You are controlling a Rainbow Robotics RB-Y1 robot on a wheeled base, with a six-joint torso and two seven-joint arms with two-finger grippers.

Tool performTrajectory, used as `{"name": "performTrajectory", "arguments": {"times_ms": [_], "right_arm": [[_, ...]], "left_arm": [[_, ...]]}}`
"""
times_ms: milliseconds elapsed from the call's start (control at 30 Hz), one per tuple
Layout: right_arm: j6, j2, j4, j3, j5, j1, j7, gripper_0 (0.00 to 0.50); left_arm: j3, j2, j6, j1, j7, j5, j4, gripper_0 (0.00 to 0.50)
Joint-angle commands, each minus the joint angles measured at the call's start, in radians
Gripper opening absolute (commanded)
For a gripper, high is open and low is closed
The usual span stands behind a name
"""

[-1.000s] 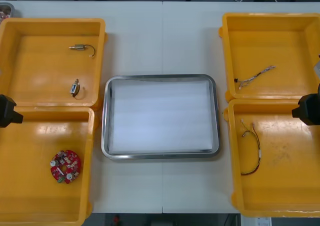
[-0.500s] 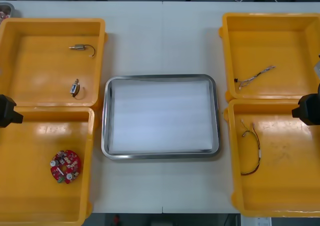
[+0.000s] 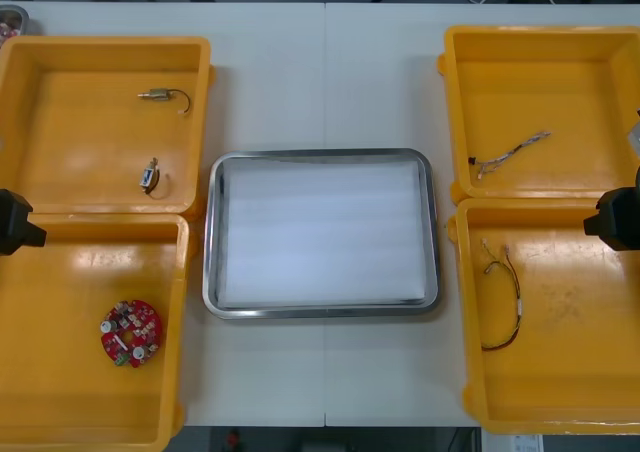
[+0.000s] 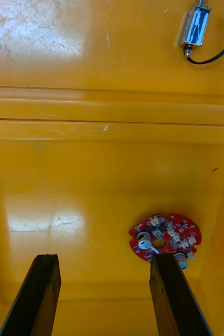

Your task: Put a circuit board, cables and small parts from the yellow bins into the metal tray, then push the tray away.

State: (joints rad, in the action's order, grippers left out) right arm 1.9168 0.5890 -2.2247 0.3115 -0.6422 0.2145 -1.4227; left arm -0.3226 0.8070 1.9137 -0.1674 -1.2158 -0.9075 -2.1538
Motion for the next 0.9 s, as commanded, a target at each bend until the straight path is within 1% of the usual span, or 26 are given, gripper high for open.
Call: {"name": "performTrajectory", "arguments": {"times_ms": [33, 900], "right_arm": [[0.003, 0.034, -0.035, 0.028, 0.003, -0.012, 0.024, 0.500], [0.003, 0.034, -0.035, 0.028, 0.003, -0.012, 0.024, 0.500]], "left_arm": [[-0.030, 0.043, 0.006, 0.020, -0.088, -0.007, -0.028, 0.500], [-0.030, 0.043, 0.006, 0.020, -0.088, -0.007, -0.028, 0.500]]}}
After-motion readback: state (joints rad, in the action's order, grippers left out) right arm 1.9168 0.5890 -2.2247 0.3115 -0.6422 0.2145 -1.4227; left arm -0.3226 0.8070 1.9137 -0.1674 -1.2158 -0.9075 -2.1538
